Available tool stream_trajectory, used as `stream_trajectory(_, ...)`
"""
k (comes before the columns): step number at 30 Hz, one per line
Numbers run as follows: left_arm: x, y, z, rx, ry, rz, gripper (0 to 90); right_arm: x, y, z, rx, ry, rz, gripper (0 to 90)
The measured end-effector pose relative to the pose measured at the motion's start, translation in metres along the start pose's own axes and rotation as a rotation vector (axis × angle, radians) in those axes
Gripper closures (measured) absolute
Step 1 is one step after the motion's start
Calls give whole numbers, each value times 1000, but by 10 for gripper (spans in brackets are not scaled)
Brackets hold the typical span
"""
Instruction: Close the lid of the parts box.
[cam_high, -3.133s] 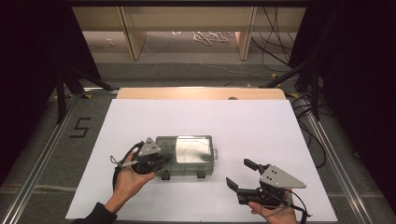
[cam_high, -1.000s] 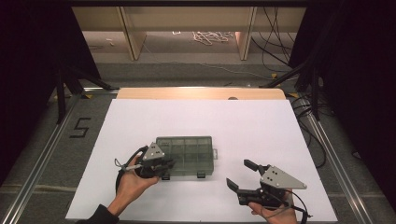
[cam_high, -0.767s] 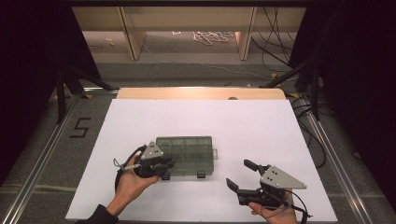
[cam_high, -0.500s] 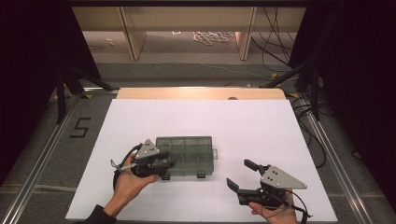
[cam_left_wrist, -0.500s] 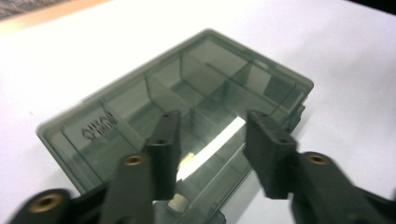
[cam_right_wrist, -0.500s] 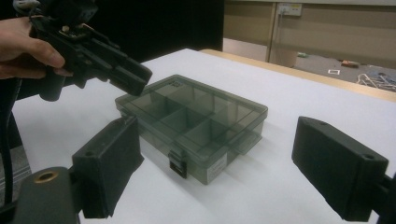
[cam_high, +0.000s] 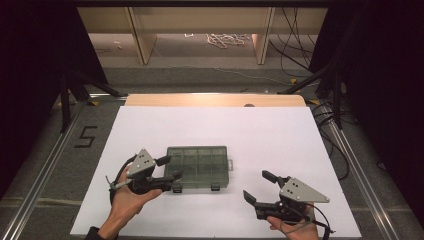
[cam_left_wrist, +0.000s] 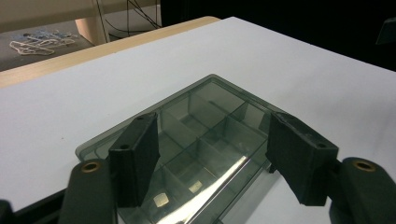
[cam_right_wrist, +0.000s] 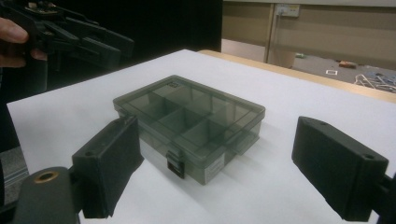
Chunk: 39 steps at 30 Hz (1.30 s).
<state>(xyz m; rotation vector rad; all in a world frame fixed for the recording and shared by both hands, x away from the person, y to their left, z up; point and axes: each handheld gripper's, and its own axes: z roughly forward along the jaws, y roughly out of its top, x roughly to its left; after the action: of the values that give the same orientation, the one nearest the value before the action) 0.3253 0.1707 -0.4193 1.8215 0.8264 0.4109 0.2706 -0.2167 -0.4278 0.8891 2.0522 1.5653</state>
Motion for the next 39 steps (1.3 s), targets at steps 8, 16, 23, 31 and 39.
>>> stream_trajectory(8,-1,-9,-11,-30,-5,-9,307,1,-1,-2,1,-5,-5,162)
stream_trajectory(16,-5,-15,-20,-39,-8,4,300,1,-3,-6,-9,-2,-2,162)
stream_trajectory(23,-10,-20,-25,-85,-13,8,289,1,-4,-9,-1,2,-7,162)
stream_trajectory(31,-15,-25,-33,-115,-23,45,267,4,-5,-13,-15,-6,-18,161)
stream_trajectory(39,-23,-31,-41,-114,-9,31,240,4,-8,-20,-12,-9,-21,161)
